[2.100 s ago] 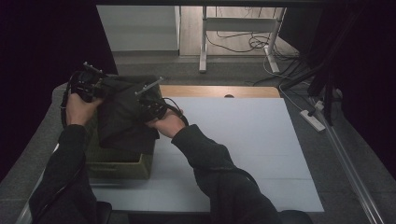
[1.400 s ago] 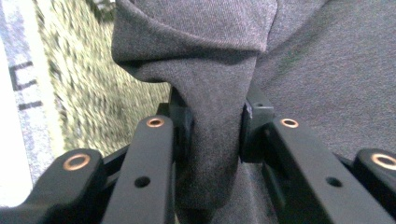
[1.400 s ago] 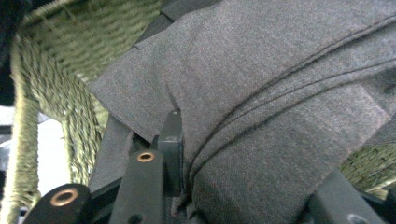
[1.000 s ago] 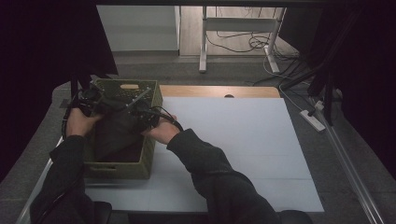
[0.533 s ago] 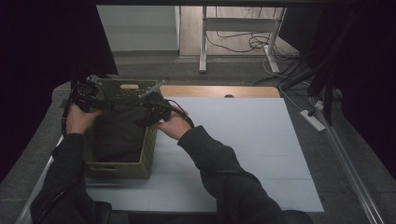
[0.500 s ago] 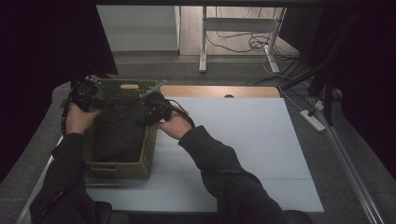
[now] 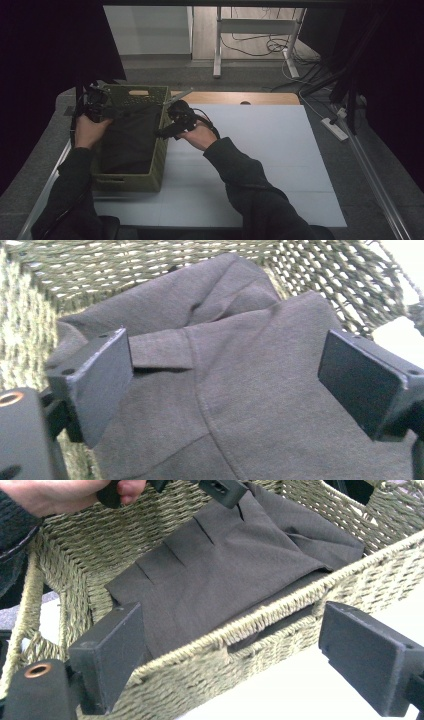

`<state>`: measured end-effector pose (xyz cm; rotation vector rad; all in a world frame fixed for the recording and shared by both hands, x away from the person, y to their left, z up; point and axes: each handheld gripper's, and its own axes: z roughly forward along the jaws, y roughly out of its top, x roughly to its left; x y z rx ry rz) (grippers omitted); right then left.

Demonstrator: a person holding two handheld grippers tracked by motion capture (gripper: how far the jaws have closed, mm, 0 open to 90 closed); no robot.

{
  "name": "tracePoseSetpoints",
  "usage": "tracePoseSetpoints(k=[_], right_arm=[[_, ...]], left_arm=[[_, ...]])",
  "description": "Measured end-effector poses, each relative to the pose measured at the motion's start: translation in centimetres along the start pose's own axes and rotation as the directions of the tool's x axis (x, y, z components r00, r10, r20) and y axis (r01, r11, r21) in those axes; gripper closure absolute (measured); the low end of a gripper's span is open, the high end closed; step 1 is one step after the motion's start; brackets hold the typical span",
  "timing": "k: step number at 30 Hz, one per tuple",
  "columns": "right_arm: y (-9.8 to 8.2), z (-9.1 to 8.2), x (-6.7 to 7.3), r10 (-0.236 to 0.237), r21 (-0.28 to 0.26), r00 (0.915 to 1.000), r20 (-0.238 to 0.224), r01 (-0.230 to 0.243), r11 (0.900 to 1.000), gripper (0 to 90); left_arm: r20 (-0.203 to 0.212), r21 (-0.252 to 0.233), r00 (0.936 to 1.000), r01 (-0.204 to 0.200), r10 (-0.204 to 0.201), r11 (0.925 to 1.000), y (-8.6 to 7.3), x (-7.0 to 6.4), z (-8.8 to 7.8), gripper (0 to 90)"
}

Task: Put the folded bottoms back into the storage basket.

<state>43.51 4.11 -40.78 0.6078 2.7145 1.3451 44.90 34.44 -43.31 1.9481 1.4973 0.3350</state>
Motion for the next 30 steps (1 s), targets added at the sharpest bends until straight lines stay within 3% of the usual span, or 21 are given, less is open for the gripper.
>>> tracePoseSetpoints(k=[6,11,19,26,30], right_arm=[[-0.7,-0.2,-0.4,0.003,-0.006,0.9999,-0.011,-0.003,1.000,9.7],[-1.0,-0.1,-0.5,0.002,-0.010,0.9998,-0.018,-0.002,1.000,7.7],[-1.4,0.2,-0.2,-0.011,-0.010,0.9996,-0.027,0.011,1.000,4.5],[-1.7,0.6,0.4,-0.032,-0.015,0.9989,-0.035,0.032,0.999,3.1],[-1.9,0.7,0.5,-0.028,-0.014,0.9988,-0.040,0.028,1.000,3.0]], left_arm=[[0.046,-0.021,0.9989,0.003,-0.002,0.9998,-0.6,-0.5,-0.3,6.9],[0.061,-0.036,0.9981,0.000,0.003,0.9994,-1.1,-0.9,-0.5,5.8],[0.081,-0.070,0.9941,-0.067,0.072,0.9953,-2.2,-2.4,-0.7,3.5],[0.114,-0.091,0.9890,-0.083,0.094,0.9924,-3.1,-3.1,-0.6,2.9],[0.149,-0.100,0.9828,-0.095,0.109,0.9904,-3.6,-3.4,-0.6,2.4]])
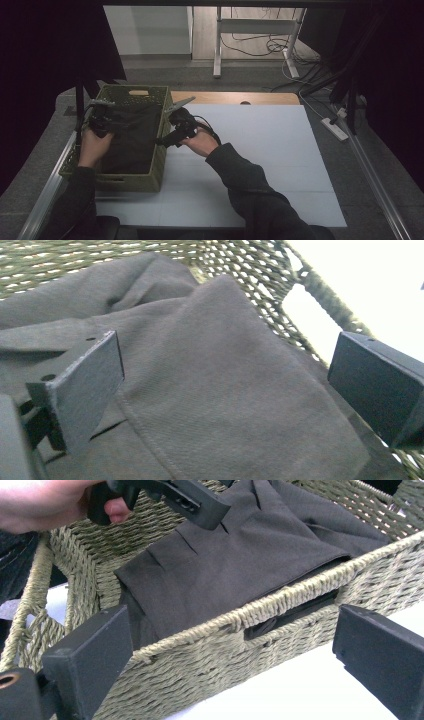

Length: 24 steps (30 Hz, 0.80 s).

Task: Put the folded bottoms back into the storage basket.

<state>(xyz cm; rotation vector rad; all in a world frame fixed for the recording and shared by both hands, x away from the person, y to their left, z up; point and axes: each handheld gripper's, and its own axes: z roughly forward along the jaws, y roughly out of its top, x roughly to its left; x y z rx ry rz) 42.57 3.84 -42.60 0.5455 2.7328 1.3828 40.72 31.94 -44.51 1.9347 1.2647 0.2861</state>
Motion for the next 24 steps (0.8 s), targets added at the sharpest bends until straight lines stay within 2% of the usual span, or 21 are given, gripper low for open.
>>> tracePoseSetpoints(k=[2,4,14,20,24], right_arm=[[-0.1,0.0,0.0,0.006,-0.002,1.0000,-0.003,-0.006,1.000,3.0],[-0.2,0.0,0.0,0.011,-0.001,0.9999,-0.004,-0.011,1.000,3.0],[-0.5,-0.4,-0.1,0.004,-0.020,1.0000,0.004,-0.004,1.000,2.2],[-0.7,-0.7,-0.1,-0.005,-0.020,0.9999,0.010,0.005,1.000,2.2],[-1.1,-0.9,-0.1,-0.012,-0.022,0.9998,0.016,0.012,1.000,2.2]], left_arm=[[0.021,0.013,0.9998,0.001,-0.001,0.9999,-0.2,-0.3,0.1,1.4],[0.020,0.019,0.9997,-0.018,0.018,0.9997,-0.3,-0.7,0.1,1.3],[0.034,-0.009,0.9985,-0.043,0.044,0.9990,-0.9,-2.0,-0.7,0.7],[0.032,-0.018,0.9991,-0.028,0.028,0.9995,-1.6,-2.4,-1.0,0.0],[0.074,-0.036,0.9973,-0.001,0.004,0.9994,-1.9,-2.8,-1.4,0.0]])
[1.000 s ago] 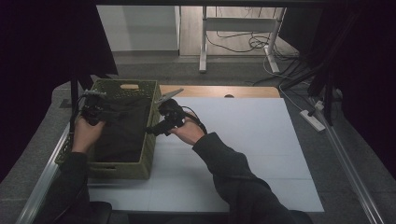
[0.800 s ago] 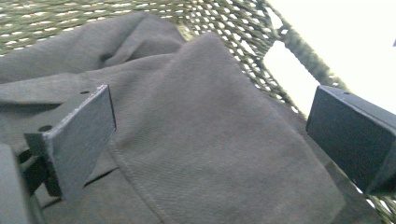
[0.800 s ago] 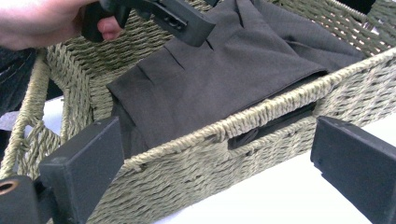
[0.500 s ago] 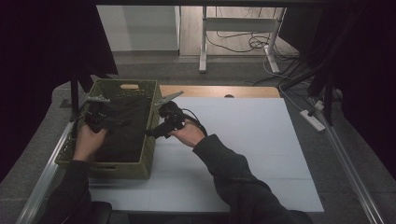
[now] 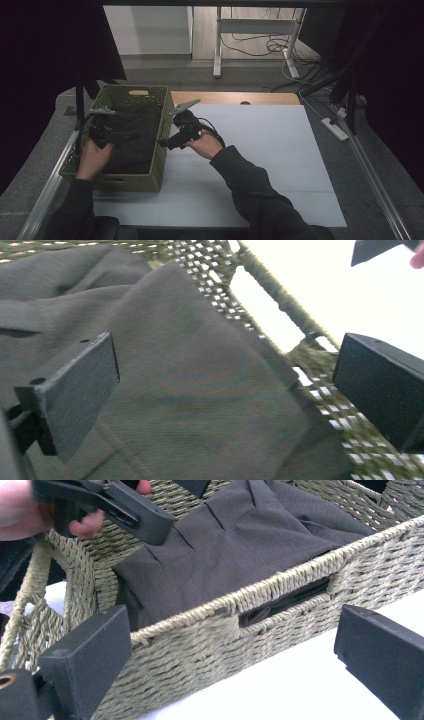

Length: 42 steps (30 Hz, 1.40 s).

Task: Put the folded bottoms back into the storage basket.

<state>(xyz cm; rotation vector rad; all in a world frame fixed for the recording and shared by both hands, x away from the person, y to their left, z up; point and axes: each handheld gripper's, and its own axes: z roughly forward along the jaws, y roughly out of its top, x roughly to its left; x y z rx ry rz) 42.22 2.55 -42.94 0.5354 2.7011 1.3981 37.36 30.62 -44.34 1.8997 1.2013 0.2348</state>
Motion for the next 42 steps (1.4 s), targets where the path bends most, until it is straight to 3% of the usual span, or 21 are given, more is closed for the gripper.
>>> tracePoseSetpoints(k=[8,18,25,42], right_arm=[[-0.8,-0.7,-0.2,-0.003,-0.002,1.0000,0.009,0.003,1.000,1.0],[-2.0,-1.8,0.0,-0.054,0.027,0.9981,0.028,0.053,0.998,0.0],[-3.1,-2.6,0.1,-0.069,0.039,0.9969,0.037,0.068,0.997,0.0],[-5.6,-3.4,-0.1,-0.038,0.067,0.9984,0.043,0.035,0.997,0.0]], left_arm=[[-0.008,-0.001,0.9994,-0.034,0.034,0.9994,-0.4,-1.4,-0.6,0.0],[-0.036,-0.002,0.9954,-0.089,0.089,0.9960,-1.2,-3.6,-1.6,0.0],[-0.027,-0.017,0.9968,-0.076,0.076,0.9969,-2.1,-4.6,-2.7,0.0],[-0.014,-0.024,0.9965,-0.083,0.083,0.9962,-5.7,-7.8,-4.6,0.0]])
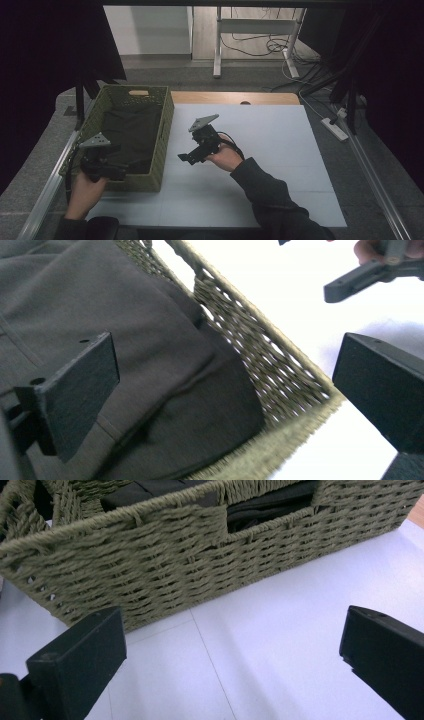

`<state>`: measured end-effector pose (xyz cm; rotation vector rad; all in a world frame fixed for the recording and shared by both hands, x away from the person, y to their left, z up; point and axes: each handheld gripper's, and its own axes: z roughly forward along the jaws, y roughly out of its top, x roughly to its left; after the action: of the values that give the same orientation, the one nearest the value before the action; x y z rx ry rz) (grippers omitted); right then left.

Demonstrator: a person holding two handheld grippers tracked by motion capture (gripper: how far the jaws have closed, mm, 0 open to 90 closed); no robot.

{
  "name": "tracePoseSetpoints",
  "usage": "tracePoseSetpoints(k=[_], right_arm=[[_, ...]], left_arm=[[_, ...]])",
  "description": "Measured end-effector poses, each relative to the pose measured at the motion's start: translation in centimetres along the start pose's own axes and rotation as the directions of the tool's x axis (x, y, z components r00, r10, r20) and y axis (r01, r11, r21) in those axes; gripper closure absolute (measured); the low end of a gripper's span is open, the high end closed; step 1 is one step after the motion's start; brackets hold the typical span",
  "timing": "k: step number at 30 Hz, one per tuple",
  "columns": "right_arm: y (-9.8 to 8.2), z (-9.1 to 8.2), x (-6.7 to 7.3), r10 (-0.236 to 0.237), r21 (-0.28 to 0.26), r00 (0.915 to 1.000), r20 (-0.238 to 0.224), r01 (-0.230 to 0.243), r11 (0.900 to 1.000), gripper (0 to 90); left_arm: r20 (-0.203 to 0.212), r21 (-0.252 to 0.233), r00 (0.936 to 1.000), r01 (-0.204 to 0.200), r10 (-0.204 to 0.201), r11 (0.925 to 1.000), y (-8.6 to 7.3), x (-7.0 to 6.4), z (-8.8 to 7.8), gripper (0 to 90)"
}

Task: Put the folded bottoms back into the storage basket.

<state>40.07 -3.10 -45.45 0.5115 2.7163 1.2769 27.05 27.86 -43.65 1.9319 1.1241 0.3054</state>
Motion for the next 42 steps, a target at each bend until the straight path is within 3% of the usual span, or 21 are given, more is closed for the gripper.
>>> tracePoseSetpoints(k=[14,23,33,42], right_arm=[[-1.3,-0.1,0.2,-0.004,0.007,1.0000,0.009,0.004,1.000,0.0],[-1.8,-0.5,0.2,0.008,0.004,1.0000,0.004,-0.008,1.000,0.0],[-2.4,-1.2,0.1,0.007,0.011,0.9999,0.010,-0.007,1.000,0.0],[-3.2,-1.5,-0.1,0.005,0.023,0.9999,0.016,-0.005,1.000,0.0]], left_arm=[[0.012,-0.018,0.9999,0.006,-0.006,0.9998,-3.0,-2.1,-1.5,0.0],[0.007,-0.011,0.9998,-0.021,0.021,0.9997,-4.3,-3.5,-2.2,0.0],[-0.003,-0.007,1.0000,0.001,-0.001,1.0000,-5.8,-3.4,-2.8,0.0],[0.003,0.009,0.9997,0.026,-0.026,0.9996,-8.2,-2.8,-2.6,0.0]])
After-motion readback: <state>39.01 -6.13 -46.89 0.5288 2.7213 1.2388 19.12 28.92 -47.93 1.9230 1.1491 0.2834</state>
